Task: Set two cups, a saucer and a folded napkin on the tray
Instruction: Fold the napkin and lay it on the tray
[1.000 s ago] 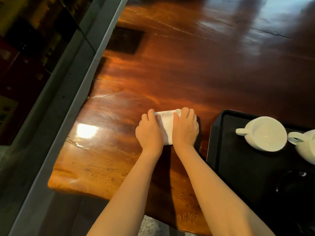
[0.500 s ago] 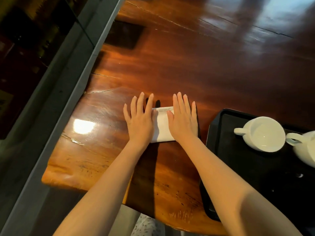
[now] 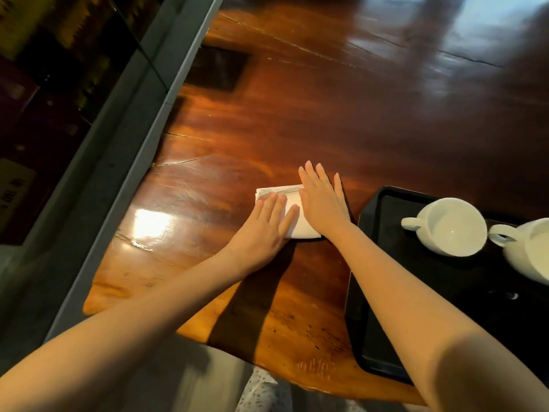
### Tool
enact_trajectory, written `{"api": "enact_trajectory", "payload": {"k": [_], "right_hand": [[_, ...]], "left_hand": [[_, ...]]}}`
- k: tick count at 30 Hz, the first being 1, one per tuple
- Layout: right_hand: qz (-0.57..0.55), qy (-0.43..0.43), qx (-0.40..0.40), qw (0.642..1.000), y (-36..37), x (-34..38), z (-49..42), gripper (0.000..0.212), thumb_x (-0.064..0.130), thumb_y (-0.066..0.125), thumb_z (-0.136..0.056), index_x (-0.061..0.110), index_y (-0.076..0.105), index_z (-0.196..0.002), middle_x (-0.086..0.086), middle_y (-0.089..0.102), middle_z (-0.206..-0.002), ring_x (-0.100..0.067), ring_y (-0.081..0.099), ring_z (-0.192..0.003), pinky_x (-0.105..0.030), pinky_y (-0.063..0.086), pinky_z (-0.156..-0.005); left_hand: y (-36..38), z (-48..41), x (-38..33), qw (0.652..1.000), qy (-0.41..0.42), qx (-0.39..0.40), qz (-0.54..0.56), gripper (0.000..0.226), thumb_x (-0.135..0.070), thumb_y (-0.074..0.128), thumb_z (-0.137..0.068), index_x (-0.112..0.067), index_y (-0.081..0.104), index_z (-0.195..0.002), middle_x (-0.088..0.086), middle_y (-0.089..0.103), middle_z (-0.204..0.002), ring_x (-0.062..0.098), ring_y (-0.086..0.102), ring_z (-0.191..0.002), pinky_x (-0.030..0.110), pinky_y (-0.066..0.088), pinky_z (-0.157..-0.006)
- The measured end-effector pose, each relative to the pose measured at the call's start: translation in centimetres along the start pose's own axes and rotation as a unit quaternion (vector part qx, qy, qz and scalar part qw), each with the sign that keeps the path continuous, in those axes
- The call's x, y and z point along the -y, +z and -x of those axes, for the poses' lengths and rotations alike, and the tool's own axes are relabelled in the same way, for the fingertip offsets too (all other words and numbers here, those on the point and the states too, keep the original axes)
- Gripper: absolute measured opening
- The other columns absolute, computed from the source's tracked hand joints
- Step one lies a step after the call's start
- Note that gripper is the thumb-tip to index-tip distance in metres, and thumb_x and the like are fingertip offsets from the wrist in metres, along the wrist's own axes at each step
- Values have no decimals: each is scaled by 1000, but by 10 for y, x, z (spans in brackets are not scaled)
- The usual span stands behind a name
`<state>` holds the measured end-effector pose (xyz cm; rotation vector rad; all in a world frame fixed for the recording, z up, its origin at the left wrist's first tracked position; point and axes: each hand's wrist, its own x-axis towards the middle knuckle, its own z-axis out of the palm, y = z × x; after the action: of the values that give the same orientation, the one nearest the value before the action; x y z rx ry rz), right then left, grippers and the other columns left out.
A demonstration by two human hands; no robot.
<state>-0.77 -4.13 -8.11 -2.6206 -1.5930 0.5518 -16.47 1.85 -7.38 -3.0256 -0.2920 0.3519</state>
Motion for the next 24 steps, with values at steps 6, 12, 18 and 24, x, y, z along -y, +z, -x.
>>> {"api": "enact_trajectory", "payload": {"k": [6, 12, 18, 24], "right_hand": [[-360, 60, 90, 927, -51, -5, 8, 48, 26, 35, -100, 20, 25, -147, 1, 19, -158, -18, 12, -146, -31, 14, -114], [-651, 178, 35, 737, -74, -1, 37, 74, 68, 30, -85, 20, 38, -142, 1, 42, -147, -19, 38, -136, -39, 25, -116], [-627, 219, -29, 747, -90, 19, 51, 56, 64, 33, -88, 13, 56, -89, -4, 56, -77, -18, 56, -76, -31, 44, -74], [-405, 181, -167, 881, -86, 19, 66, 39, 45, 33, -97, 13, 49, -82, 2, 50, -75, -15, 51, -71, -24, 37, -55]], "left_hand": [[-51, -11, 16, 964, -63, 67, 251, 47, -10, 17, -97, -1, 29, -141, 25, 44, -139, 36, 46, -121, 39, 37, -102], [-112, 19, 49, 734, -167, 52, 656, 18, -19, 37, -99, -19, 54, -106, -8, 53, -93, 2, 51, -82, 11, 40, -73], [-101, 24, 22, 366, -228, 33, 902, 38, -29, 55, -82, -11, 53, -116, 11, 62, -98, 20, 63, -92, 31, 51, -81], [-103, 1, -21, 537, -291, -119, 783, 29, -39, 62, -86, -23, 54, -109, 0, 66, -103, 15, 68, -91, 20, 57, -63]]}}
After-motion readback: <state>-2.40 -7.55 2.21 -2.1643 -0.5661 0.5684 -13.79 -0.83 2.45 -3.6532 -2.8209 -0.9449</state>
